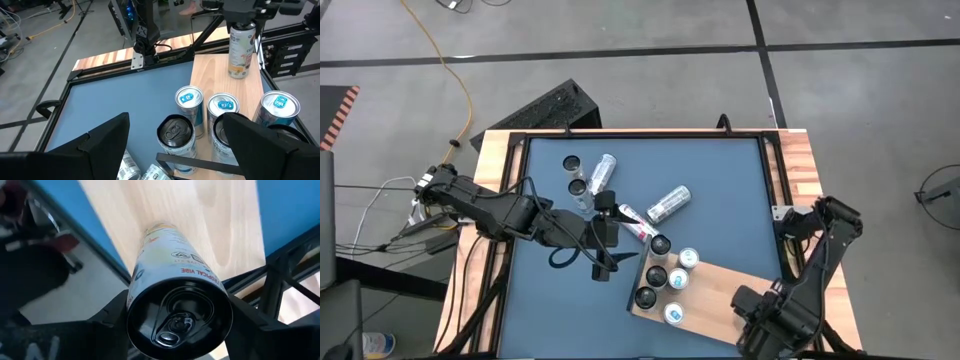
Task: Place canned beverage on shelf
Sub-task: Put the bottom white yellow soda can on the shelf, then put the left white yellow soda can on the shelf
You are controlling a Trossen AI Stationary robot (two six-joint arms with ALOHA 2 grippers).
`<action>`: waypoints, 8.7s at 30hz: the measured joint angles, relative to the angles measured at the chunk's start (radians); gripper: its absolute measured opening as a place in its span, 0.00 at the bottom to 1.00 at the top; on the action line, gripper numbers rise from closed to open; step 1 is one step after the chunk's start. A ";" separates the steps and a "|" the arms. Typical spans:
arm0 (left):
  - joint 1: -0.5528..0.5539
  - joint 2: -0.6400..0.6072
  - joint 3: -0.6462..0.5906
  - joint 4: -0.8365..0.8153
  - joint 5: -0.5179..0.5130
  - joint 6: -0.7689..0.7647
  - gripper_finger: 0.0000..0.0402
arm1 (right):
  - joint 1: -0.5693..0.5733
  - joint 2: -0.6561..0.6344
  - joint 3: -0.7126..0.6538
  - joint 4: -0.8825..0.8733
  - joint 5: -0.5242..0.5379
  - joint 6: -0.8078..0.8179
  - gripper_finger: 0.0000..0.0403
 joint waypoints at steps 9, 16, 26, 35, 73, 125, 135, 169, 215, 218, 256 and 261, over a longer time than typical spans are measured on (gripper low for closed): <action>0.000 0.000 0.000 0.000 0.000 0.000 0.77 | 0.049 0.000 0.000 -0.001 0.000 -0.102 0.57; 0.000 0.000 0.000 0.004 -0.001 0.000 0.77 | 0.063 0.002 0.000 -0.001 -0.002 -0.152 0.56; 0.000 0.000 0.000 0.003 -0.003 -0.002 0.77 | 0.089 0.002 0.000 -0.001 0.000 -0.174 0.57; 0.002 0.000 0.000 0.004 -0.006 -0.003 0.77 | 0.089 0.003 0.000 0.037 -0.003 -0.217 0.60; 0.002 0.000 0.000 -0.007 -0.003 -0.019 0.77 | 0.086 0.004 0.001 0.000 -0.040 -0.320 0.62; 0.002 0.000 0.000 -0.024 -0.001 0.015 0.77 | 0.040 0.004 0.001 0.054 -0.054 -0.551 0.76; 0.002 0.000 0.000 -0.024 -0.001 0.014 0.77 | -0.009 0.003 0.001 0.132 -0.044 -0.588 0.76; 0.094 -0.193 0.001 -0.413 -0.138 -0.263 0.77 | -0.745 -0.054 0.384 0.038 0.759 -1.312 0.76; 0.375 -0.381 -0.392 -0.243 -0.157 -0.277 0.77 | -0.558 -0.721 -0.671 0.691 0.855 -1.107 0.76; 0.395 -0.380 -0.415 -0.219 -0.116 -0.301 0.77 | -0.562 -0.693 -0.671 0.697 0.899 -1.107 0.76; 0.472 -0.261 -0.535 0.174 0.095 -0.151 0.77 | -0.714 -0.596 -0.671 0.754 0.937 -1.044 0.76; 0.471 -0.236 -0.535 0.180 0.178 -0.047 0.77 | -0.751 -0.544 -0.673 0.780 0.933 -1.046 0.76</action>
